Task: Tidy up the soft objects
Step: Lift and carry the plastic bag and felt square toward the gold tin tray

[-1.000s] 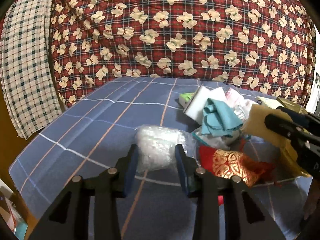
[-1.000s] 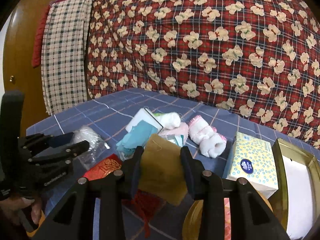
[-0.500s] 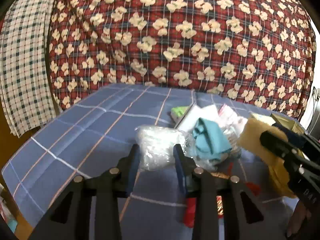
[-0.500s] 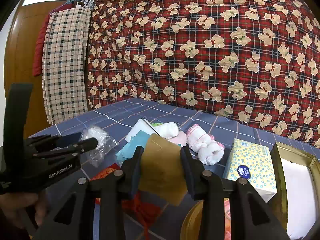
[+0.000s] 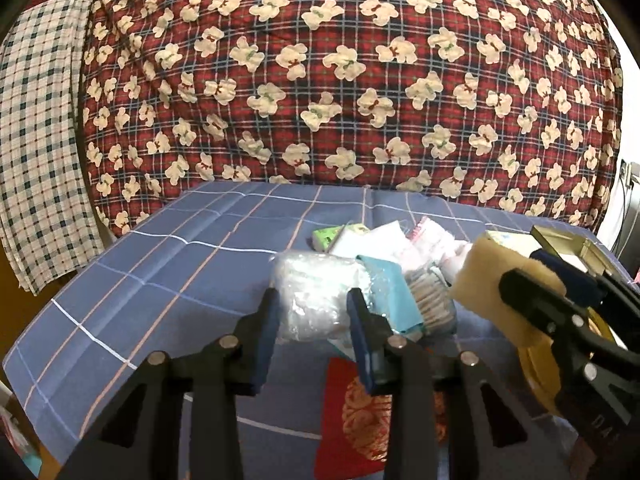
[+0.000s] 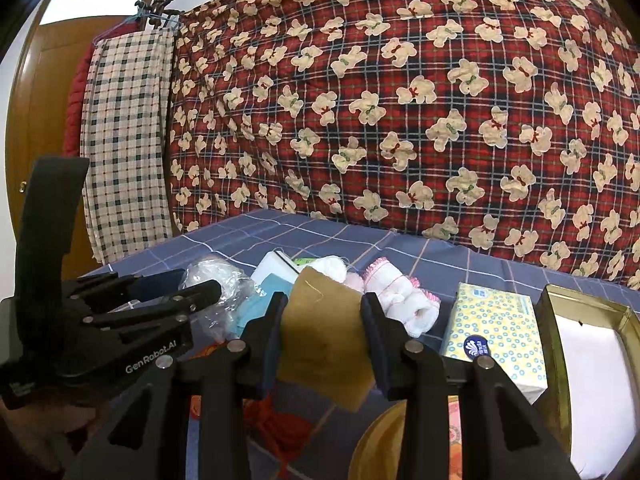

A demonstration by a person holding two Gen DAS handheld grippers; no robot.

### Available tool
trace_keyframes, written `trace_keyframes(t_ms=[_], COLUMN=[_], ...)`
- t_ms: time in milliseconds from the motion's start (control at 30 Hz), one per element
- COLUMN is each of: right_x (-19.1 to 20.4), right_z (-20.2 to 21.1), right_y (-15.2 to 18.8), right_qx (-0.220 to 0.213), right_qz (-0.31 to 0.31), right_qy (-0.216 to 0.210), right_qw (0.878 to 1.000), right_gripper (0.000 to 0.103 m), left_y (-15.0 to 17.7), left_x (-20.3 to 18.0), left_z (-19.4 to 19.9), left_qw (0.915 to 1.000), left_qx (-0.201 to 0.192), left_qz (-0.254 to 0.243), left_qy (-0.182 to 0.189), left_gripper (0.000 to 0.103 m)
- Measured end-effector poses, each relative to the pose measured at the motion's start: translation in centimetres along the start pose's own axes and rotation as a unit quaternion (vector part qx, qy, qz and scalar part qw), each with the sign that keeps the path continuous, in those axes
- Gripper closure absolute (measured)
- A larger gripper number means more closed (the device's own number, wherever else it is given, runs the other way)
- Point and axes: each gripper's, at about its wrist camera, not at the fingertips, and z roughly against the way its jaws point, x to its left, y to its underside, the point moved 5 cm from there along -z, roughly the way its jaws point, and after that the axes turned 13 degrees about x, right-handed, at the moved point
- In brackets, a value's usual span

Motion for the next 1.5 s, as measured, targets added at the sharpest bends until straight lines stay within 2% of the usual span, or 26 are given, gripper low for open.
trace_keyframes(t_ms=[167, 767, 1067, 1500], right_x=[0.0, -0.8, -1.2, -2.1], right_z=[-0.3, 0.8, 1.7, 2.6], right_y=[0.0, 0.0, 0.0, 0.2], right_qx=[0.007, -0.030, -0.050, -0.064], right_qz=[0.002, -0.012, -0.022, -0.029], right_qy=[0.002, 0.009, 0.020, 0.045], right_qw=[1.000, 0.999, 0.998, 0.997], right_gripper=[0.062, 0.062, 0.062, 0.062], left_y=[-0.6, -1.1, -0.9, -0.8], left_x=[-0.8, -1.8, -2.0, -4.3], left_z=[-0.3, 1.2, 2.5, 3.2], left_qw=[1.0000, 0.9973, 0.9944, 0.9924], left_qx=[-0.008, -0.063, -0.101, -0.121], left_qz=[-0.003, -0.008, 0.005, -0.001], left_qy=[-0.005, -0.036, -0.031, -0.022], left_gripper=[0.070, 0.070, 0.070, 0.070])
